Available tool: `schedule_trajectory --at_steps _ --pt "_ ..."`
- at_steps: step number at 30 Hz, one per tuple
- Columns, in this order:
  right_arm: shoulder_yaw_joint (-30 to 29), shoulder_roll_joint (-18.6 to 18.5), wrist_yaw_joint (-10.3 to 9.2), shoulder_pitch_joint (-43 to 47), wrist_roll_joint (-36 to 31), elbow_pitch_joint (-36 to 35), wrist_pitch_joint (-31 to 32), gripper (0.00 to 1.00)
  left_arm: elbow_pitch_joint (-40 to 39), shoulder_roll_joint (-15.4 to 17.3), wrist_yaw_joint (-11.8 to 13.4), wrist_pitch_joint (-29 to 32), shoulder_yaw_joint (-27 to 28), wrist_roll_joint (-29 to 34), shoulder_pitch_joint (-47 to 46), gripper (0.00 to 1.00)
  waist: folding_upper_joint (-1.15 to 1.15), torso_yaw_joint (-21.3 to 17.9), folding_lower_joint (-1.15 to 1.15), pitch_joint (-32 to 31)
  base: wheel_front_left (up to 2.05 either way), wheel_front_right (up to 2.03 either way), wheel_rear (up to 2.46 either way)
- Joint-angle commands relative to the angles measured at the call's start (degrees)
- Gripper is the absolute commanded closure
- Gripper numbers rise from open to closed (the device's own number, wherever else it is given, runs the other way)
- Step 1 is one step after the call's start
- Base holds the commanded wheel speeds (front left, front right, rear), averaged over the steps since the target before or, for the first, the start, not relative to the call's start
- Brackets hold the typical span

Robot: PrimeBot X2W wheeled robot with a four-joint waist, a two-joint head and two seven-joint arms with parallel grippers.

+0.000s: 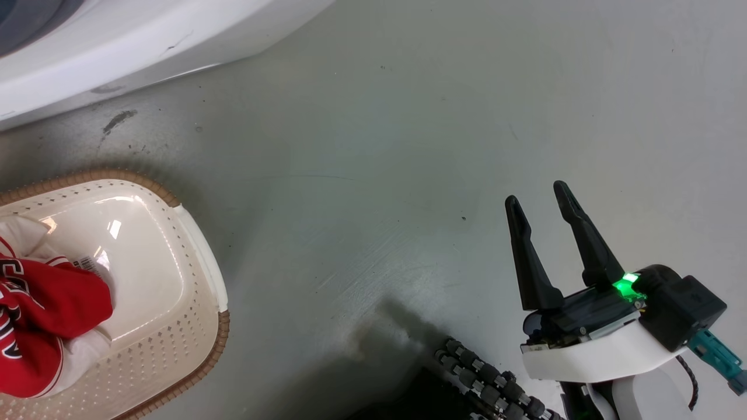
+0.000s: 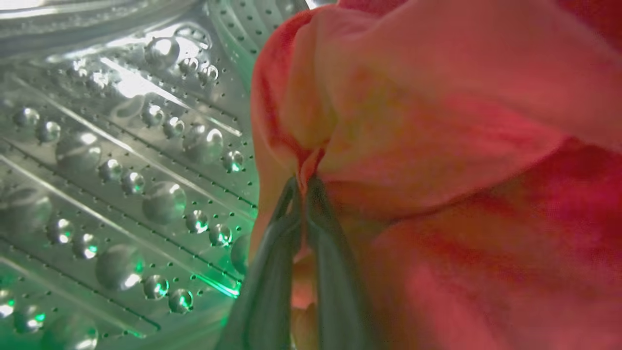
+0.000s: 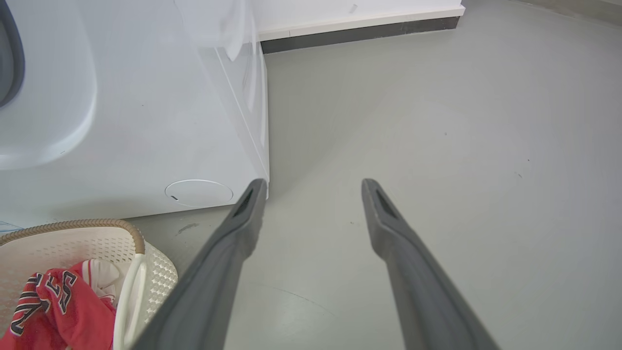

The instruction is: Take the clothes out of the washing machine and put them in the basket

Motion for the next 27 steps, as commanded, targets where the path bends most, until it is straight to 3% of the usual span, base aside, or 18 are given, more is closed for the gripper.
schedule_trajectory --at_steps 1,10,27 --pt "0.22 0.10 -0.06 -0.72 0.12 0.20 -0.12 0.00 0.93 0.16 -0.08 -0.69 -1.05 -0.34 1.06 1.00 0.00 -0.03 0.00 -0.17 0.00 0.00 0.00" --pt "0.68 0.09 -0.06 -3.56 -0.72 1.56 -0.11 0.00 1.85 1.76 0.11 -8.05 -1.22 -2.45 -0.41 1.00 0.00 -0.10 0.00 -2.62 0.00 0.00 0.00" --pt "-5.03 0.04 -0.06 -2.24 -8.83 5.39 -0.12 0.00 6.15 -6.15 0.12 -30.82 -1.64 -6.22 16.65 1.00 0.00 10.10 0.00 -17.32 0.00 0.00 0.00"
